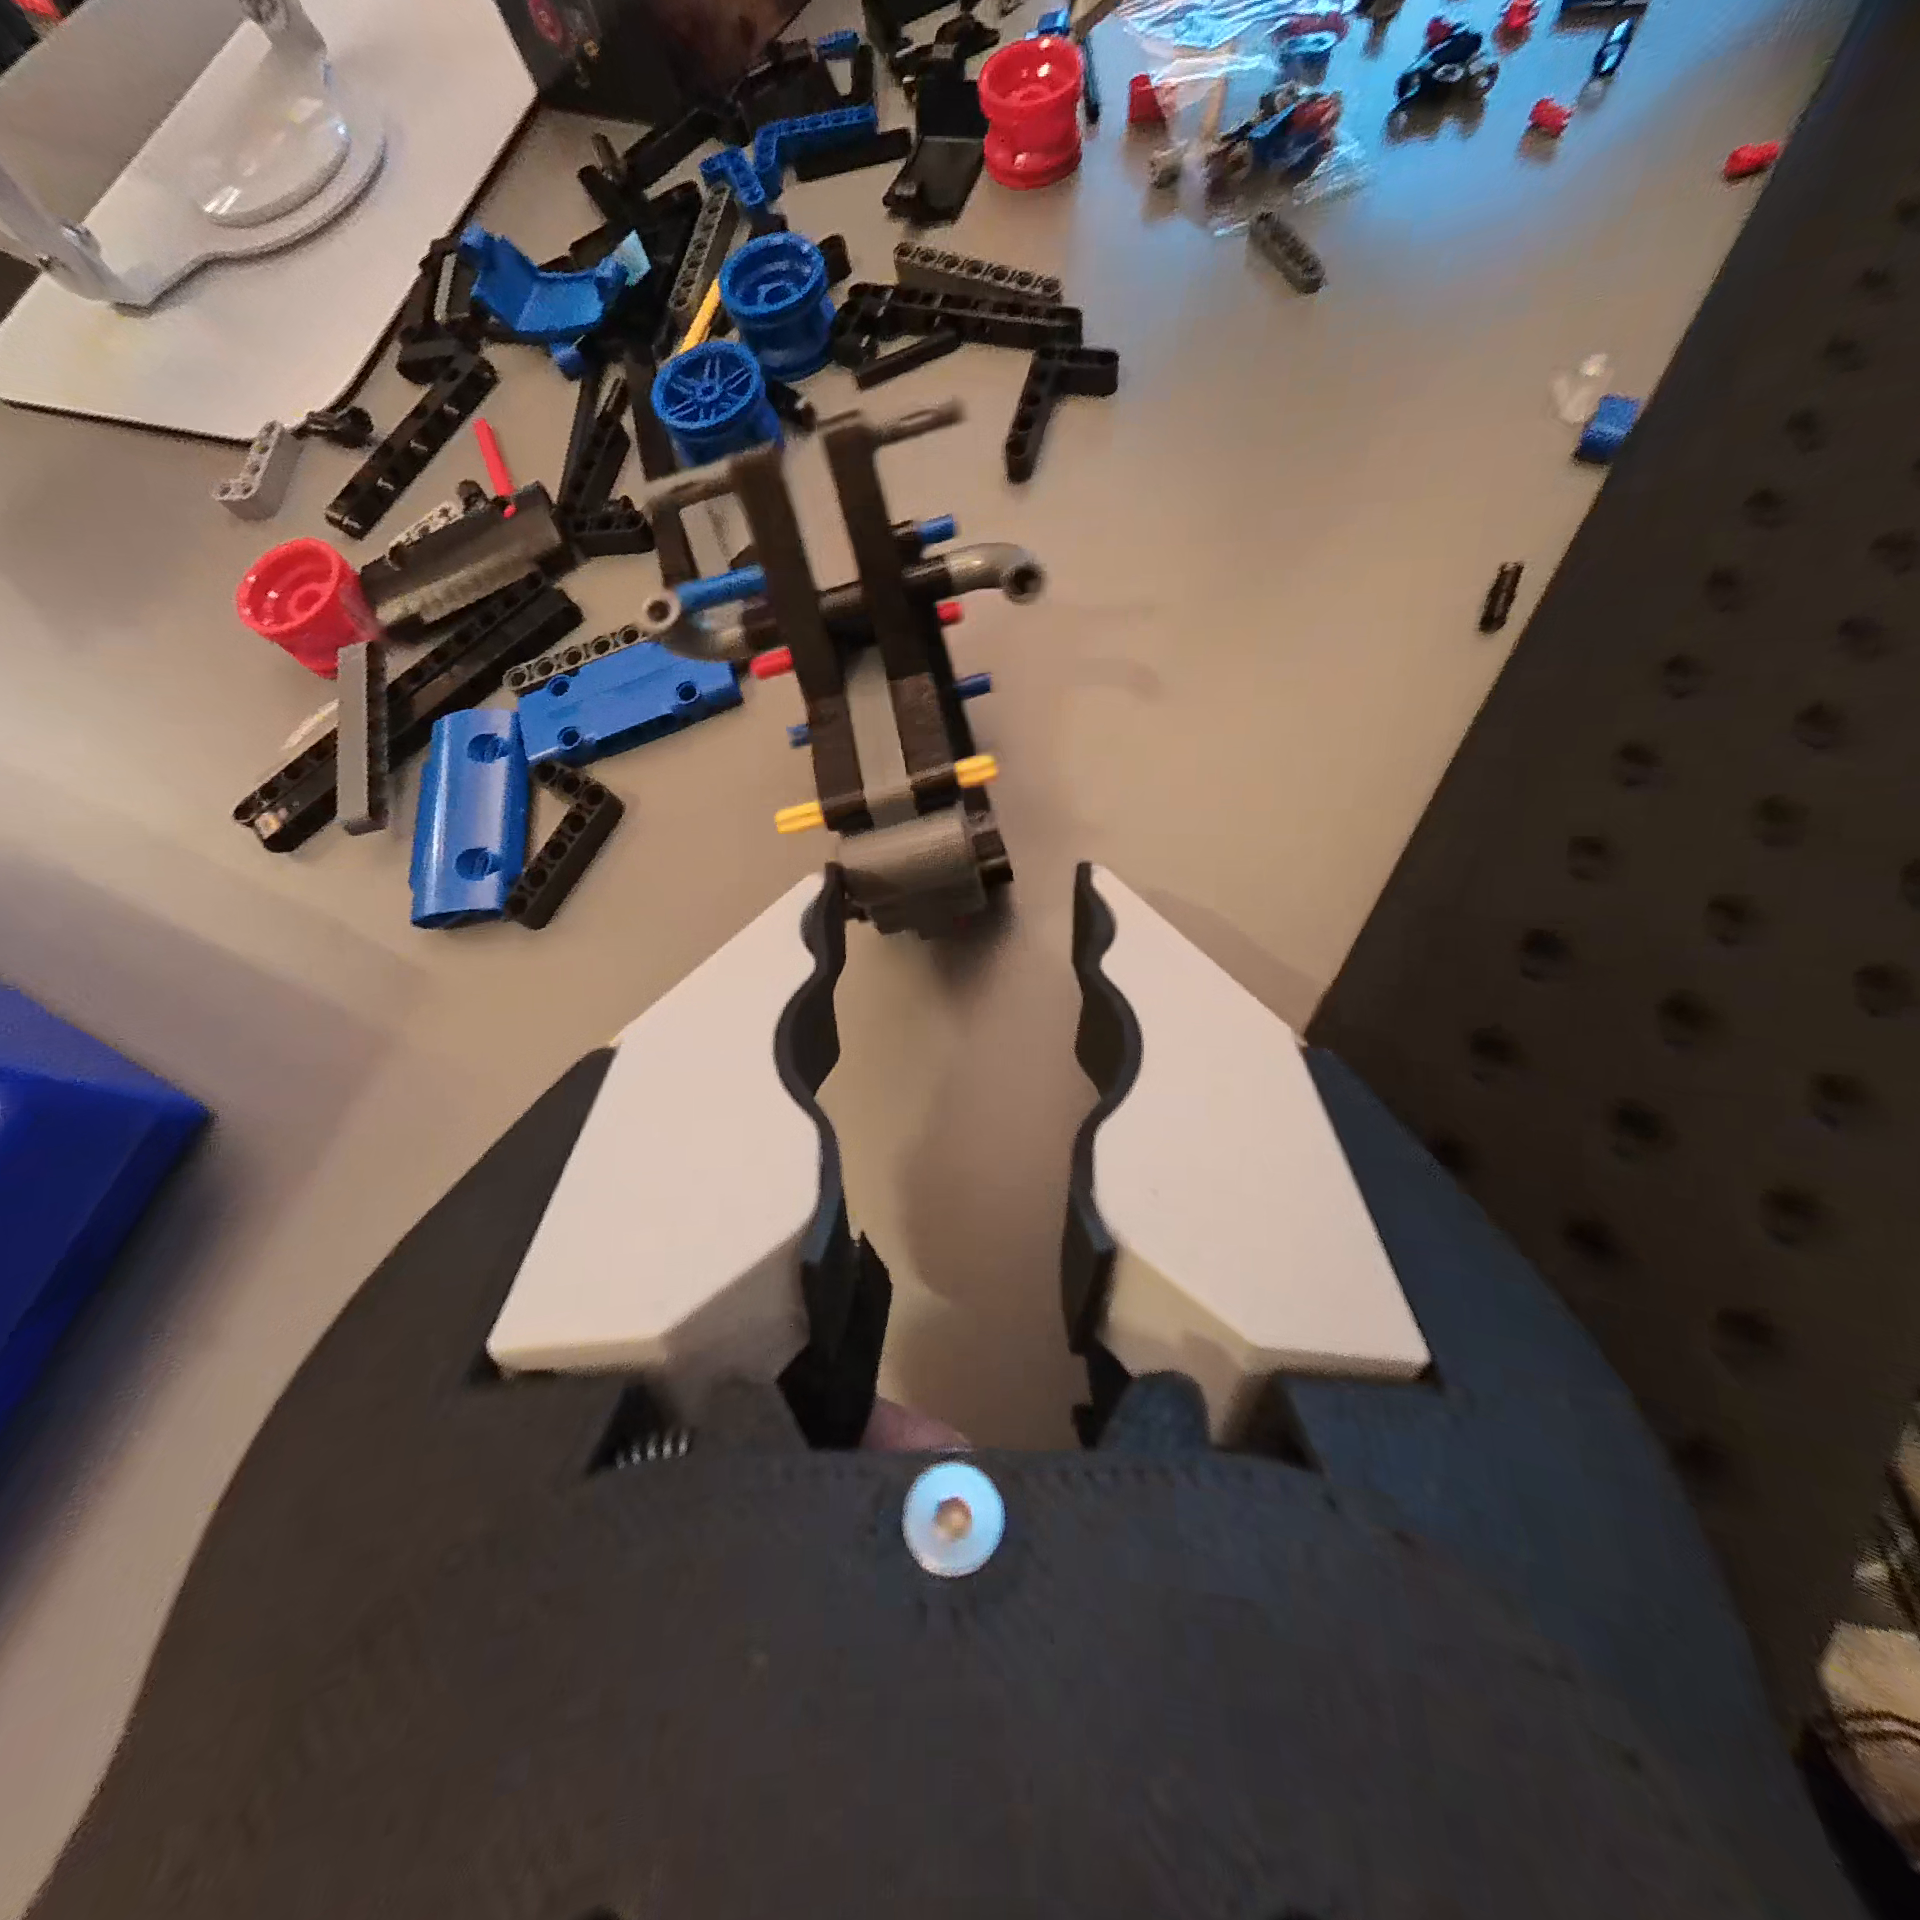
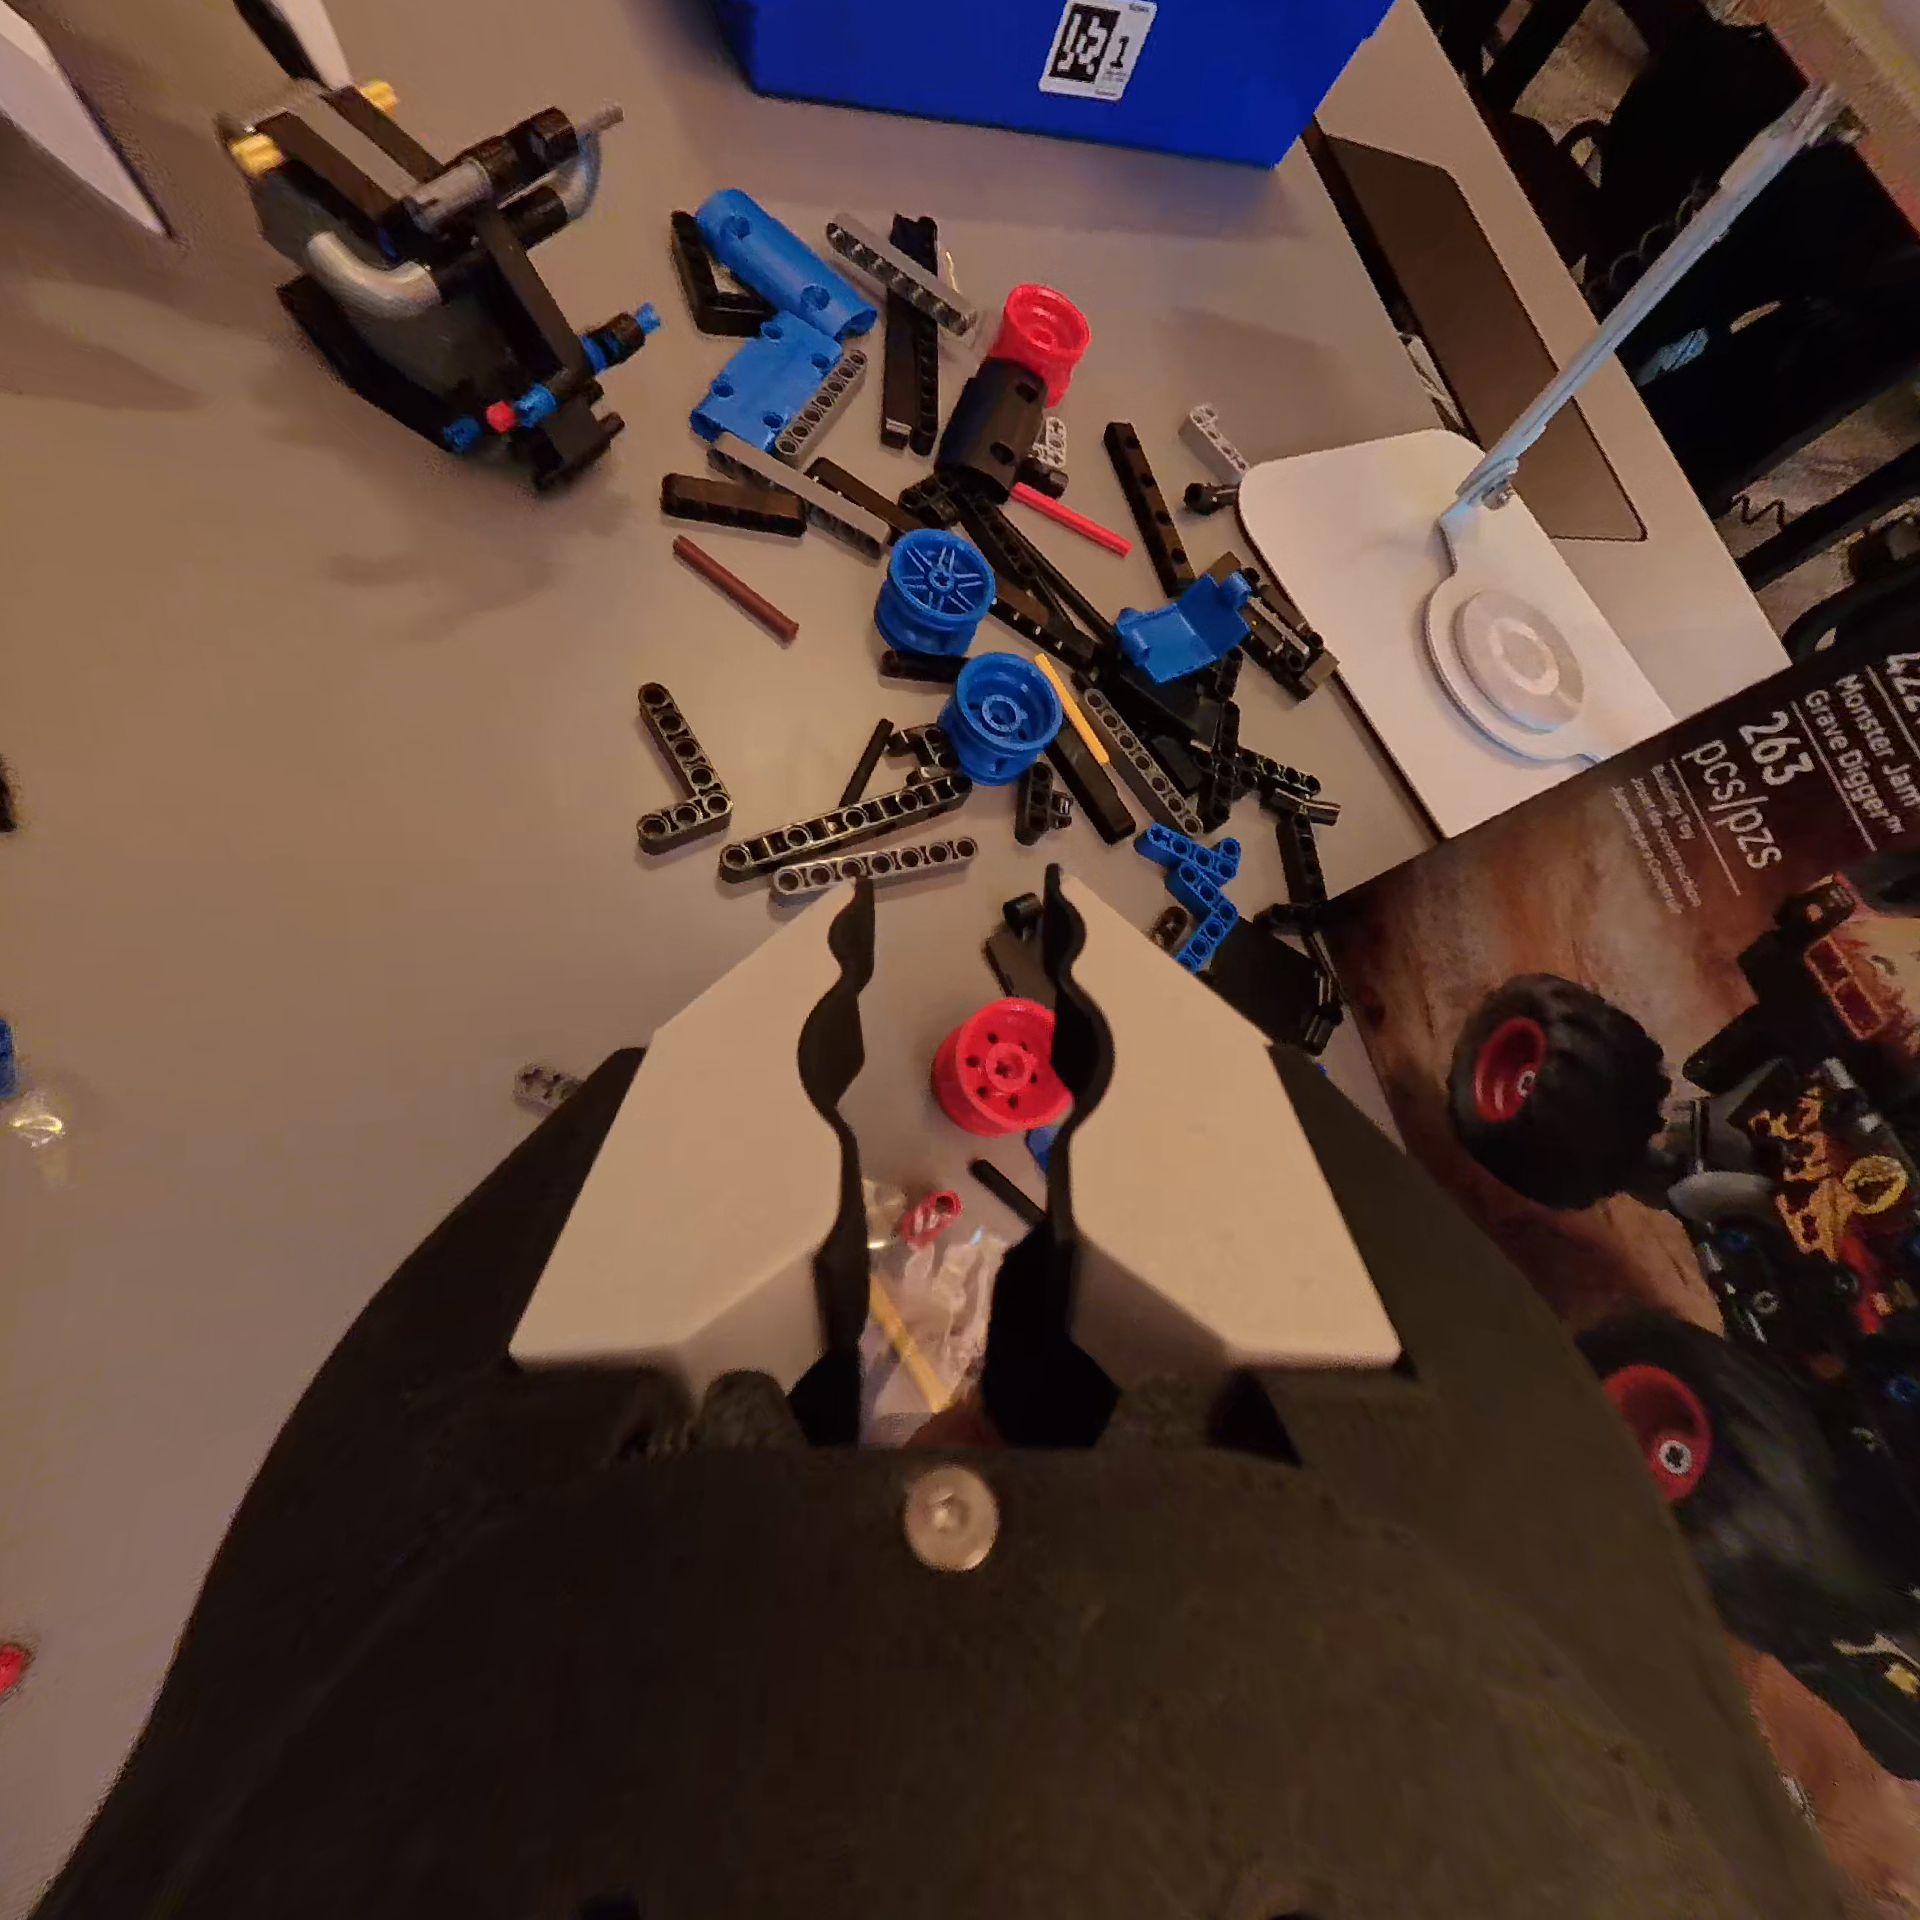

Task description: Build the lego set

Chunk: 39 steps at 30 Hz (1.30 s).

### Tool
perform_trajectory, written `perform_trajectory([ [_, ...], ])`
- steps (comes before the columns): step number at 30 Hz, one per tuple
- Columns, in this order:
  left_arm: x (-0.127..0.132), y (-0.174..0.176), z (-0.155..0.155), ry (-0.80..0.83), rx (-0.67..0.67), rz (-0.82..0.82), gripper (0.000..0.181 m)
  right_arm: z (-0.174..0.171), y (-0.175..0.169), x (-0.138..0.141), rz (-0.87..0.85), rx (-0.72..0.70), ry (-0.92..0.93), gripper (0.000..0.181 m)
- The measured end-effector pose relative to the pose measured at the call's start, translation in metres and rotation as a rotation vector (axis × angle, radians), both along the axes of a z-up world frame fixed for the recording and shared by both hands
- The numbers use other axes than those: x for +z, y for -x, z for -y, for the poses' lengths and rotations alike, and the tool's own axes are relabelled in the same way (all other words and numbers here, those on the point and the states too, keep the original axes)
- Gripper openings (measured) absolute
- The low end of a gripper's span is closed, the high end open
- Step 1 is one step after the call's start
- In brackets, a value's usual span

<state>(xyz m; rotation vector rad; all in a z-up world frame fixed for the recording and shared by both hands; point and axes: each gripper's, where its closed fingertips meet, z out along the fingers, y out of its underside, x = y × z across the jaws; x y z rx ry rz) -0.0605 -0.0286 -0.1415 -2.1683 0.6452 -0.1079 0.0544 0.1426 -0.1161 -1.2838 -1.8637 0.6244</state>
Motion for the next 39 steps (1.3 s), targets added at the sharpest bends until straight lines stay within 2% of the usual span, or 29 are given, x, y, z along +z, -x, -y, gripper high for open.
perform_trajectory([
  [6,0.000,-0.024,0.005,0.002,-0.087,0.024,0.042,-0.005,0.000,0.004,-0.023,-0.018,-0.020,0.031],
  [23,0.025,0.004,-0.010,-0.131,0.032,0.067,0.059,-0.023,-0.005,0.010,-0.073,-0.085,-0.021,0.030],
  [28,0.021,0.006,-0.015,-0.149,0.037,0.073,0.065,-0.025,-0.005,0.009,-0.075,-0.088,-0.015,0.036],
  [39,0.024,0.013,-0.025,-0.213,0.068,0.139,0.075,-0.030,-0.004,0.007,-0.085,-0.104,-0.022,0.036],
])
